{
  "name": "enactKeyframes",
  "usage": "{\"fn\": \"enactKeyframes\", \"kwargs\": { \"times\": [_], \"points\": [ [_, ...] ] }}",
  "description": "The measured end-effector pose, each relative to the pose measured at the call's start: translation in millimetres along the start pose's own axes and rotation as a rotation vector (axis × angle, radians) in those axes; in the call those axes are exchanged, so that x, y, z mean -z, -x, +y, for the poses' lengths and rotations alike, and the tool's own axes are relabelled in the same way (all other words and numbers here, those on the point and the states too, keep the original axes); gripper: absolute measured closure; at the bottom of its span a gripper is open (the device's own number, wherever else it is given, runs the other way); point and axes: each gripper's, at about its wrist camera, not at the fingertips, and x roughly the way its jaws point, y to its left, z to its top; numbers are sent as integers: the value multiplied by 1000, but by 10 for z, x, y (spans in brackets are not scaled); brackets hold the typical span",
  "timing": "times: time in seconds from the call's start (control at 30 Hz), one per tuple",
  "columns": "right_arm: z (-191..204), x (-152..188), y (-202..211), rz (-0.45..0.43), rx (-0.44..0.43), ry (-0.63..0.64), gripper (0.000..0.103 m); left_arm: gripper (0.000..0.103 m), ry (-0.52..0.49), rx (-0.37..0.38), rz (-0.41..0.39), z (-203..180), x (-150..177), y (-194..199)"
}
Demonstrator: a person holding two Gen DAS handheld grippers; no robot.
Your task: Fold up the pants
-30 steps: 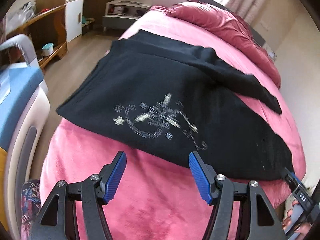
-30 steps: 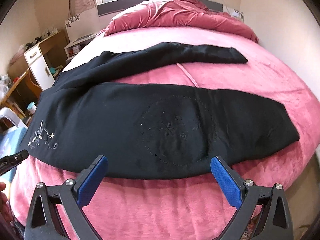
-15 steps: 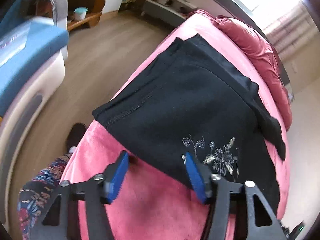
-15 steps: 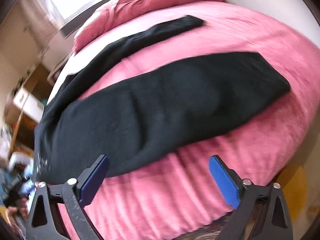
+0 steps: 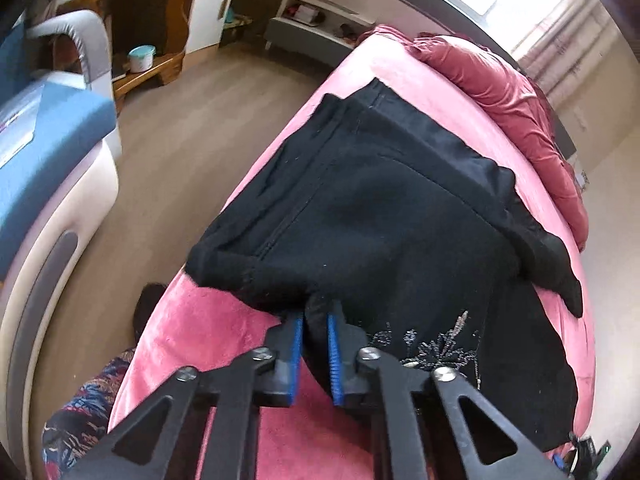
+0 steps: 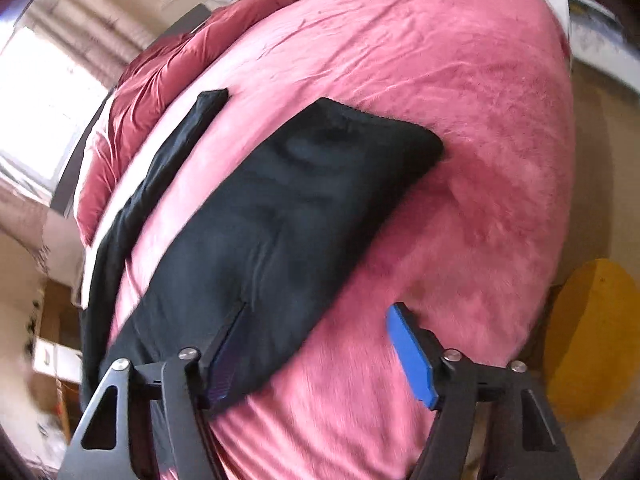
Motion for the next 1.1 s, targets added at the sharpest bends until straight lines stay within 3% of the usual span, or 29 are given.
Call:
{"fn": "enactKeyframes", "kwargs": {
  "times": [0.07,0.13,0.2,0.23,0.47,0.8,0.9,1.1],
  "points": [
    [-78,-77,-81,-9,8,-16,36,95,-9,-20,5,0,0,24],
    [-41,-166,-153,-19,19,0,44,95,2,-12,2,12,-15,66],
    [33,-247,-177,-25,39,31,85,96,6,-7,-17,42,0,183],
    [52,-298,-179,-25,58,43,91,96,6,-1,-26,60,14,250],
    [238,-502,128,-88,95,180,94,97,1,30,-66,59,44,546],
    [196,-594,409,-109,150,233,95,97,-28,78,-88,-8,274,905],
    [97,-597,438,-97,186,234,95,97,-51,80,-65,-39,424,964],
    [-76,-564,221,-41,311,231,95,95,-94,-23,83,-18,703,659]
  ]
}}
